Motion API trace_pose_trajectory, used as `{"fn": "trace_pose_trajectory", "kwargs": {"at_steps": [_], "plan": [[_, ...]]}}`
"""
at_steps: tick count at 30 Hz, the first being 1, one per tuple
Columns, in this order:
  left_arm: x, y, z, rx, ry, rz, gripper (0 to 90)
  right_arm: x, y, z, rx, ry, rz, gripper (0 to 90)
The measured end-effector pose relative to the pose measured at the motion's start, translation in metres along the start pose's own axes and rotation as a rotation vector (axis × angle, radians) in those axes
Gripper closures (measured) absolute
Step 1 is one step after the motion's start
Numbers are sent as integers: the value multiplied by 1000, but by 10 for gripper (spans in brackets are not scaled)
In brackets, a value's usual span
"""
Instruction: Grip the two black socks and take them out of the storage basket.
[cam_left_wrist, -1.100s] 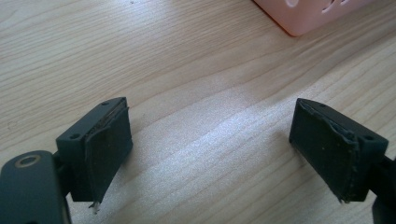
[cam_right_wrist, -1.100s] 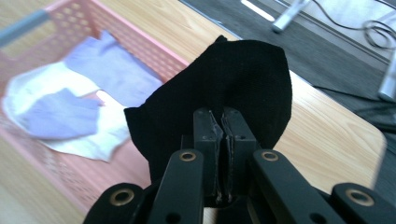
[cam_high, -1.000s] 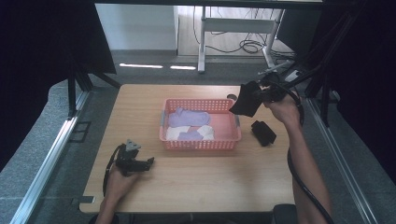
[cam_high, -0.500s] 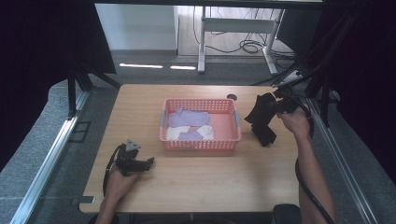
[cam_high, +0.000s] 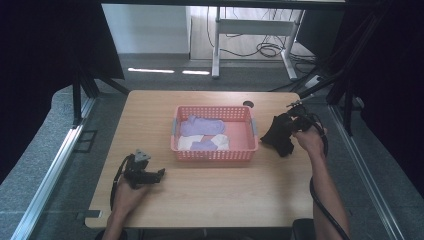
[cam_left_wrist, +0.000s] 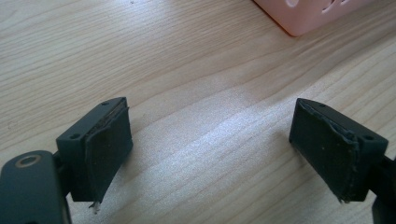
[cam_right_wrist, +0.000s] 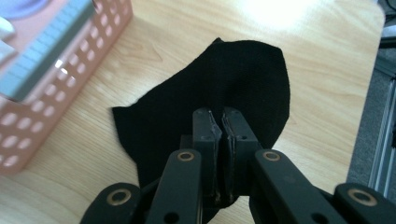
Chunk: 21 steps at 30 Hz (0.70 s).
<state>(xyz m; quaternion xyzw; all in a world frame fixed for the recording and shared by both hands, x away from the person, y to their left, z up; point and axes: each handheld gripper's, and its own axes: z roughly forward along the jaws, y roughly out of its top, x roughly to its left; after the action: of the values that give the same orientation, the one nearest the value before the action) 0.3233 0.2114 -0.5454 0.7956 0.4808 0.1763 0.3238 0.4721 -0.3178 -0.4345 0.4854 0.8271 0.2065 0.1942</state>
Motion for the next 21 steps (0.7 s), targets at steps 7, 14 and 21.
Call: {"fn": "trace_pose_trajectory", "kwargs": {"at_steps": [7, 14, 21], "plan": [[0, 0, 0, -2, 0, 1, 128, 3, -9, 22, 41, -7, -4, 840], [0, 0, 0, -1, 0, 2, 128, 2, -22, 43, 80, -4, 15, 820], [0, 0, 0, -2, -1, 1, 128, 1, -20, 35, 43, 16, 25, 705]]}}
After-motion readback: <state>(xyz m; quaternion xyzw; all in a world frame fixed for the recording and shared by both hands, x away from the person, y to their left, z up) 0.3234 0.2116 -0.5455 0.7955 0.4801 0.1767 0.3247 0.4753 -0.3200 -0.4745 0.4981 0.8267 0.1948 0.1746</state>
